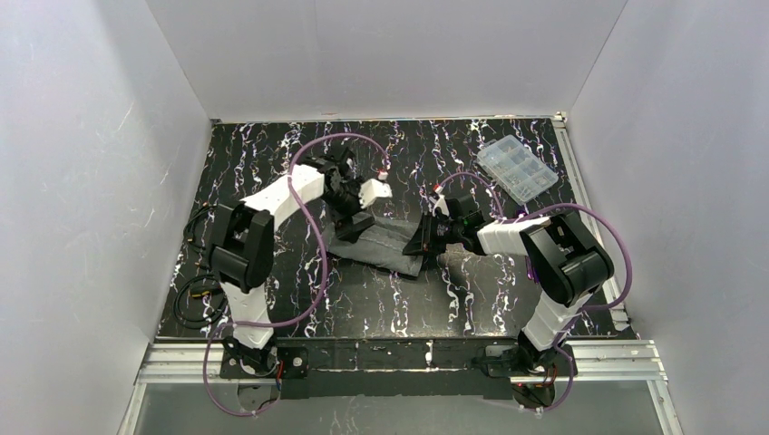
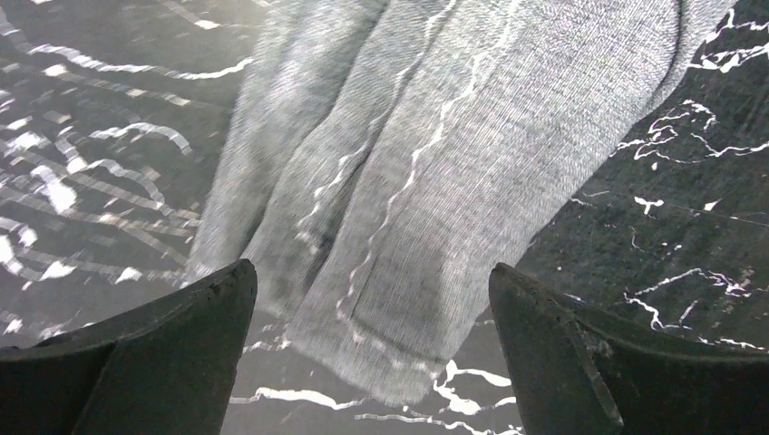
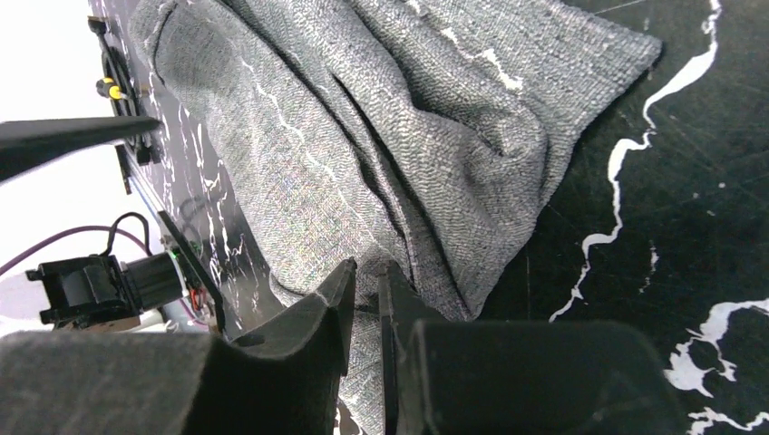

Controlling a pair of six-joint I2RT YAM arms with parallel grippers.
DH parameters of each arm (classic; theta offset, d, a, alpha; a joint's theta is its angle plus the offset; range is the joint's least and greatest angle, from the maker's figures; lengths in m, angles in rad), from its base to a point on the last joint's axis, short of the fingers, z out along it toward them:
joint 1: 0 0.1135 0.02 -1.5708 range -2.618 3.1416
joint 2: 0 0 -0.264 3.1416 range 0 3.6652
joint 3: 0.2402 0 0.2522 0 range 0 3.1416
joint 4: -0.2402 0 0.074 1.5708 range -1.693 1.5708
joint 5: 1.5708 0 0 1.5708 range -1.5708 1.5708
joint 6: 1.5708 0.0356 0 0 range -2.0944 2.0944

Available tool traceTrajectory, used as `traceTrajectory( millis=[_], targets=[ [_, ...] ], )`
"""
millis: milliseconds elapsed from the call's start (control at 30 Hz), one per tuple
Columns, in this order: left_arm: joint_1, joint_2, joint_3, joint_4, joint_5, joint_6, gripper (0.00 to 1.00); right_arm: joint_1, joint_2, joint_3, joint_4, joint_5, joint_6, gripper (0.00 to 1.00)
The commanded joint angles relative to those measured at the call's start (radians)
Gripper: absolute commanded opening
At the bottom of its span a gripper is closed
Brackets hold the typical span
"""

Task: Fold the napkin into a case and place the utensils inside
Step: Rotate the 2/3-rectangle-folded napkin at the center of the board.

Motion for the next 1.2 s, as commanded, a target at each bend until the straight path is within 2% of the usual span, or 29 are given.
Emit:
traceTrajectory(
  millis=[0, 133, 267, 467, 800, 967, 1167],
  targets=[
    [0.082, -0.119, 0.074, -0.059, 0.073, -0.063, 0.98, -0.001, 0.002, 0.029, 0.006, 0.037, -0.038, 0.23],
    [0.126, -0.147, 0.086, -0.152, 0.123, -0.012, 0.99, -0.001, 0.008, 0.034, -0.018, 0.059, -0.048, 0.21],
    [0.124, -0.157, -0.042, -0.161, 0.102, 0.076, 0.99, -0.001, 0.012, 0.034, -0.027, 0.074, -0.05, 0.2],
    [0.122, -0.095, -0.146, -0.088, 0.025, 0.108, 0.99, -0.001, 0.006, 0.017, -0.041, 0.088, -0.053, 0.19],
    [0.121, 0.009, -0.16, 0.061, -0.084, 0.067, 0.98, -0.001, -0.018, -0.034, -0.029, 0.093, -0.061, 0.18],
    [0.122, -0.013, -0.209, 0.103, -0.114, 0.098, 0.98, -0.001, -0.098, 0.011, -0.064, 0.043, -0.093, 0.24],
    [0.121, -0.1, -0.207, 0.067, -0.075, 0.103, 0.98, -0.001, -0.135, 0.18, -0.182, 0.02, -0.127, 0.32]
  ],
)
